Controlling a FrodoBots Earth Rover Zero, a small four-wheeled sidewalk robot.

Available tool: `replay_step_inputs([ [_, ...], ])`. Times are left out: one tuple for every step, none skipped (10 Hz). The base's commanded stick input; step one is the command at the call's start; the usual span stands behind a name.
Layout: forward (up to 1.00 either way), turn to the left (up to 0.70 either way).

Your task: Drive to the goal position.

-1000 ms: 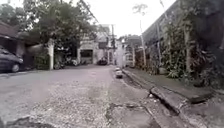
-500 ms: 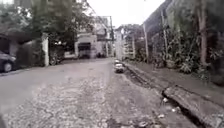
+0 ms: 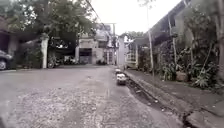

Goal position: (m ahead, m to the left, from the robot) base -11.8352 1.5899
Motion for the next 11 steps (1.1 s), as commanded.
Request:
replay_step_inputs([
  [0.94,0.00],
  [0.85,0.11],
  [0.85,0.27],
  [0.85,0.27],
  [0.85,0.27],
  [0.78,0.28],
  [0.00,0.45],
  [0.00,0.45],
  [0.00,0.45],
  [0.00,0.45],
  [0.00,0.45],
])
